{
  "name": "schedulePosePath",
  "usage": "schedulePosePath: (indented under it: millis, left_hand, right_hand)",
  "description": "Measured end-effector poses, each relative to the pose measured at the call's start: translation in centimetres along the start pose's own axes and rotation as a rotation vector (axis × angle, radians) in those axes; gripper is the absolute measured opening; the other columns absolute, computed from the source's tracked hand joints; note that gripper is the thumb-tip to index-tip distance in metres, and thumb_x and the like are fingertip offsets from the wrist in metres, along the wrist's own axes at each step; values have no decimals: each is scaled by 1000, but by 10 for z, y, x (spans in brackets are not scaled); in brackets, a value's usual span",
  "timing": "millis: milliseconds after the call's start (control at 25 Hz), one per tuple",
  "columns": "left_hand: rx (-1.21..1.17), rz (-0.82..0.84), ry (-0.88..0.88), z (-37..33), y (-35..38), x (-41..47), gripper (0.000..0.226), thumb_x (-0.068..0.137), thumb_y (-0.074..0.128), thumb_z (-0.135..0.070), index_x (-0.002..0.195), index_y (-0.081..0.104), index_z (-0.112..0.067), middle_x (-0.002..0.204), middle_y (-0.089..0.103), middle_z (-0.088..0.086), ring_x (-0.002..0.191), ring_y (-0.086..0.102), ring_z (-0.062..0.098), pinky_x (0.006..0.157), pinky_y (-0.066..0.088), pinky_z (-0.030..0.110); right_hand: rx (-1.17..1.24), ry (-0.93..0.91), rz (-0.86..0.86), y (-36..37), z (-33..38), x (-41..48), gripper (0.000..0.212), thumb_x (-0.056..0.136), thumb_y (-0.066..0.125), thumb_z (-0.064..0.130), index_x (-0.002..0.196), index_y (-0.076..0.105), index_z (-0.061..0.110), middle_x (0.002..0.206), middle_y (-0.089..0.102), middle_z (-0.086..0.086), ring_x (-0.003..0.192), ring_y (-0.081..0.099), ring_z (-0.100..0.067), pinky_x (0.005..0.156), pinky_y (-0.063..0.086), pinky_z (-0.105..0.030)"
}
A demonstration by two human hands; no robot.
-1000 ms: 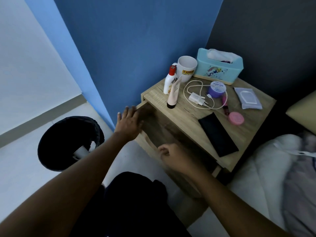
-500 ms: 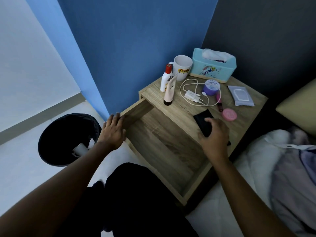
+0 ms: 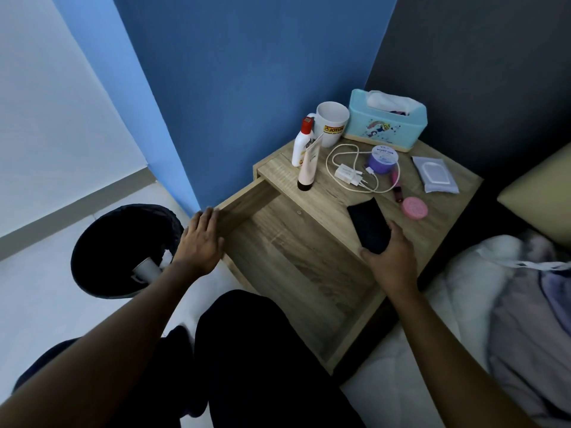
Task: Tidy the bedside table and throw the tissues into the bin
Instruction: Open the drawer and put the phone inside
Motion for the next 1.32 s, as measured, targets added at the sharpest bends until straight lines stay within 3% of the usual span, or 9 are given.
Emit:
schedulePosePath:
  millis: [160,360,520,720,920,1320]
  left_hand:
    - [-8,0,1,-1,-1,-2,67,99,38,-35,154,9,-11,162,12,13,148,9,35,119,20,54]
    - [-27,5,-9,-3,-3,-2,67,99,38,-34,155,8,-12,163,10,12,148,9,35,116,25,55]
    - [-16,8,-8,-1,-2,-3,68,98,37,-35,155,7,-11,163,9,12,148,10,35,116,26,54]
    - [-12,-5,-17,-2,-1,-3,68,99,36,-35,155,5,-12,163,7,10,149,7,34,116,25,54]
    - [-23,-26,-15,-2,-1,-3,68,98,38,-33,155,7,-11,163,9,11,148,8,34,115,26,54]
    - [-20,-32,-6,-2,0,-3,69,98,38,-33,155,7,-10,163,10,10,148,10,32,113,29,54]
  right_hand:
    - [74,-7,21,8,9,-11,87,62,83,34,138,41,25,122,63,-10,109,60,-30,87,56,-48]
    - [164,-122,102,32,52,-34,84,62,81,31,138,45,29,124,61,-6,112,58,-23,92,53,-40]
    - [78,-255,330,77,94,-53,86,67,79,37,142,37,38,132,55,-3,118,53,-20,93,49,-36]
    - [-4,-306,546,151,108,-51,86,71,77,30,146,35,31,137,53,-3,127,47,-26,98,45,-43]
    - [-48,-302,595,196,100,-41,87,70,80,28,145,37,23,139,53,-9,129,46,-28,102,44,-44]
    - [-12,-224,569,229,74,-45,86,69,81,30,142,36,29,133,55,-12,119,52,-32,95,49,-46]
Point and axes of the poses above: each hand's wrist, its own x-axis towards the middle knuckle, its own y-axis out of the palm, z = x × y, the point moved 7 cm from there along x, towards the middle knuckle
